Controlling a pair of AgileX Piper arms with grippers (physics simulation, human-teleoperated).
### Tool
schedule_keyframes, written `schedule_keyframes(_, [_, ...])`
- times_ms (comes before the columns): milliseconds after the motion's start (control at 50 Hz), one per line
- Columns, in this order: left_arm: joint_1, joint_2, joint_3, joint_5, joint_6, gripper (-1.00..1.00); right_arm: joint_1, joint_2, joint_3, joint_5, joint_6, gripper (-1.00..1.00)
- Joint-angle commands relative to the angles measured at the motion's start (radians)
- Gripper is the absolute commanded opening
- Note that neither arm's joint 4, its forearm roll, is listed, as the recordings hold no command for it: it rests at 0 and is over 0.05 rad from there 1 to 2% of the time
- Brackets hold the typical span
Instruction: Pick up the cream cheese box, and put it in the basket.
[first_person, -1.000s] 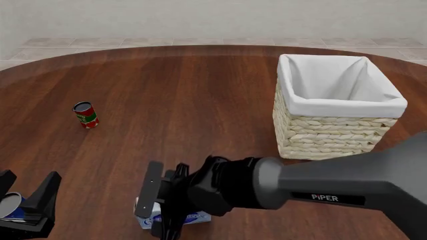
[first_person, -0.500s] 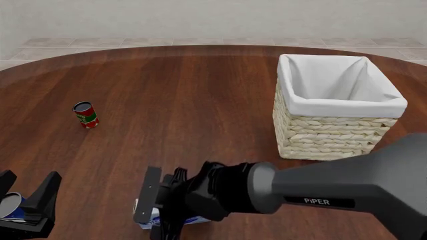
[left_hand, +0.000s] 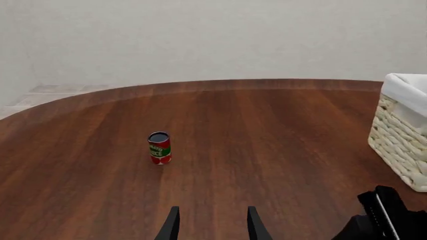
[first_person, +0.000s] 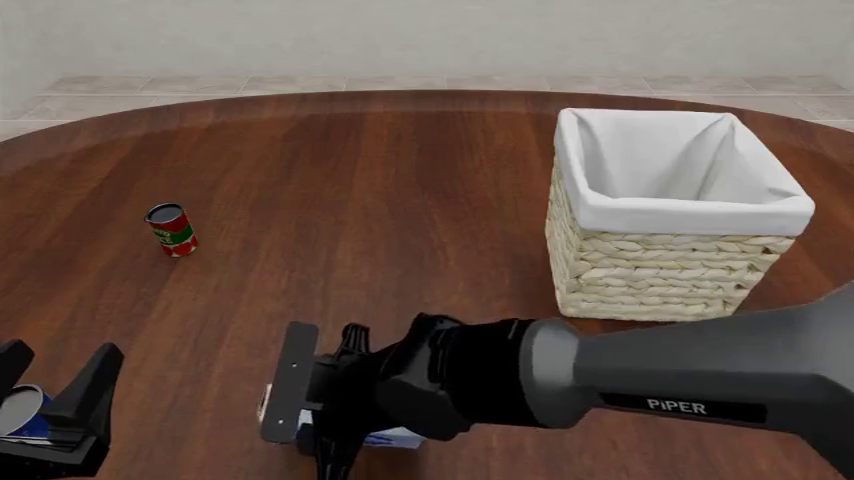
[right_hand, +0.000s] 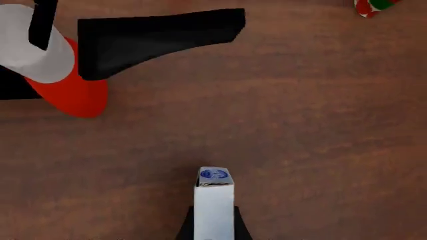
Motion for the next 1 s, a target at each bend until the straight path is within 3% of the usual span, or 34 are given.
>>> schedule_keyframes(20, [-0.005, 0.0, 0.0, 0.0, 0.001, 1.0, -0.019, -0.065, 0.0, -0.01, 0.014, -1.0])
schedule_keyframes(80, [-0.006, -0.001, 0.0, 0.001, 0.001, 1.0, -0.031, -0.104, 0.006, -0.025, 0.046, -1.0])
schedule_keyframes(120, [-0.005, -0.002, 0.0, 0.001, 0.001, 1.0, -0.056, -0.137, 0.017, -0.047, 0.036, -1.0])
schedule_keyframes(360, [-0.013, -0.004, 0.0, 0.002, 0.002, 1.0, -0.101, -0.327, 0.058, -0.096, 0.193, -1.0])
schedule_keyframes(520, [-0.017, -0.002, 0.0, 0.002, 0.003, 1.0, -0.157, -0.408, 0.053, -0.093, 0.221, -1.0])
schedule_keyframes(620, [-0.015, -0.001, 0.0, 0.001, 0.003, 1.0, -0.19, -0.45, 0.03, -0.079, 0.202, -1.0])
schedule_keyframes(720, [-0.015, -0.001, 0.0, 0.001, 0.002, 1.0, -0.267, -0.498, -0.049, -0.031, 0.207, -1.0])
schedule_keyframes(940, [-0.015, -0.004, 0.0, 0.003, -0.001, 1.0, -0.375, -0.57, -0.101, -0.016, 0.26, -1.0])
schedule_keyframes(1000, [-0.015, -0.004, 0.0, 0.003, -0.001, 1.0, -0.412, -0.575, -0.113, -0.016, 0.249, -1.0])
